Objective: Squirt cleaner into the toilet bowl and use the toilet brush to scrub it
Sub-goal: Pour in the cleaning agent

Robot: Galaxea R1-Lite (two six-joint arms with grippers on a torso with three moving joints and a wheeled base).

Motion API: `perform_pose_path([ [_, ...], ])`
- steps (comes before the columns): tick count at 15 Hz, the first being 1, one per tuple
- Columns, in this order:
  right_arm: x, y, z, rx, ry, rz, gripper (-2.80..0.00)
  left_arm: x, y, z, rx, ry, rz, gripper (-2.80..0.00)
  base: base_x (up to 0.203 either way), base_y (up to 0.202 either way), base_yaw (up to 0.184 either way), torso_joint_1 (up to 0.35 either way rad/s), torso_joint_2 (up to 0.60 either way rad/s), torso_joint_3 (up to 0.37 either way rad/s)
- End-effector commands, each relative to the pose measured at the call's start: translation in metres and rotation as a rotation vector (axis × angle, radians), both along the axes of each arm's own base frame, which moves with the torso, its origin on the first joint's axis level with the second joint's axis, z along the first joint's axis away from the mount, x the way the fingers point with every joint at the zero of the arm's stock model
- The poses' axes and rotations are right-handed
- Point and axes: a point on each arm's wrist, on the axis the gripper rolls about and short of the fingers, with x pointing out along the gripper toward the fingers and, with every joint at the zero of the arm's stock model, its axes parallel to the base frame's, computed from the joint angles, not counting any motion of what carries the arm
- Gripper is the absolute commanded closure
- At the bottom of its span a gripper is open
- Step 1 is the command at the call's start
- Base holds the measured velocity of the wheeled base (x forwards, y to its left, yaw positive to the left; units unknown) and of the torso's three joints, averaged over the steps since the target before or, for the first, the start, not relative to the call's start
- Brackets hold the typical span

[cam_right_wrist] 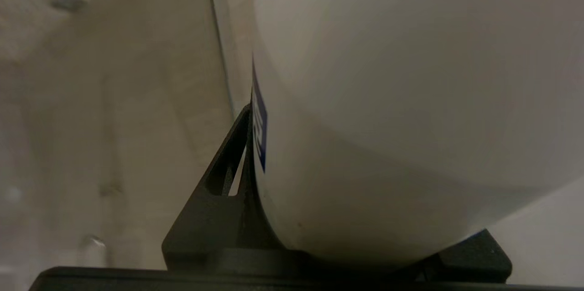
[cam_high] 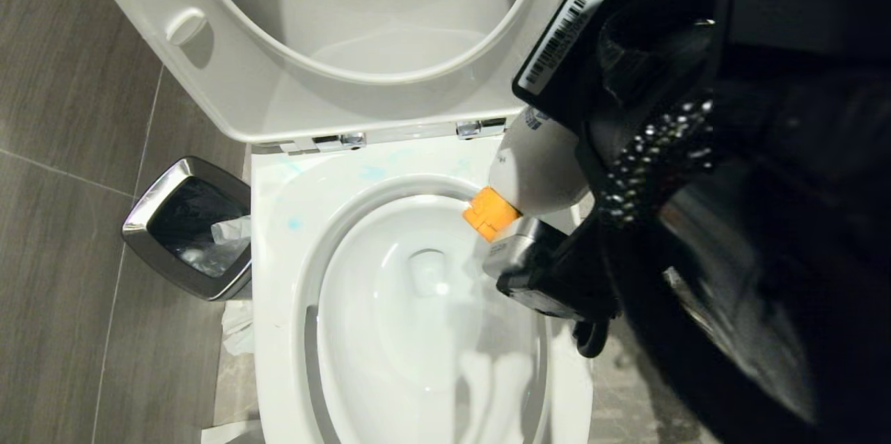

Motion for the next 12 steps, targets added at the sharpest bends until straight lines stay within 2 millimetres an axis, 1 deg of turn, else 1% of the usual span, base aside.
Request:
perform_pose_path([
  [1,0.004,0.016,-0.007,-0.07,0.01,-0.018,0.0,0.0,0.0,0.0,0.0,0.003,0.0,0.0,0.0,0.0,0.0,0.0,0.0,0.0],
  [4,0.006,0.021,-0.012,-0.085,0.013,-0.028,0.0,0.0,0.0,0.0,0.0,0.001,-0.001,0.0,0.0,0.0,0.0,0.0,0.0,0.0],
  [6,0.005,0.02,-0.015,-0.093,0.012,-0.055,0.0,0.0,0.0,0.0,0.0,0.001,-0.001,0.0,0.0,0.0,0.0,0.0,0.0,0.0],
  [9,0.004,0.015,-0.017,-0.09,0.011,-0.061,0.0,0.0,0.0,0.0,0.0,0.001,0.001,0.0,0.0,0.0,0.0,0.0,0.0,0.0],
  [12,0.004,0.015,-0.017,-0.091,0.011,-0.066,0.0,0.0,0.0,0.0,0.0,0.001,0.001,0.0,0.0,0.0,0.0,0.0,0.0,0.0],
])
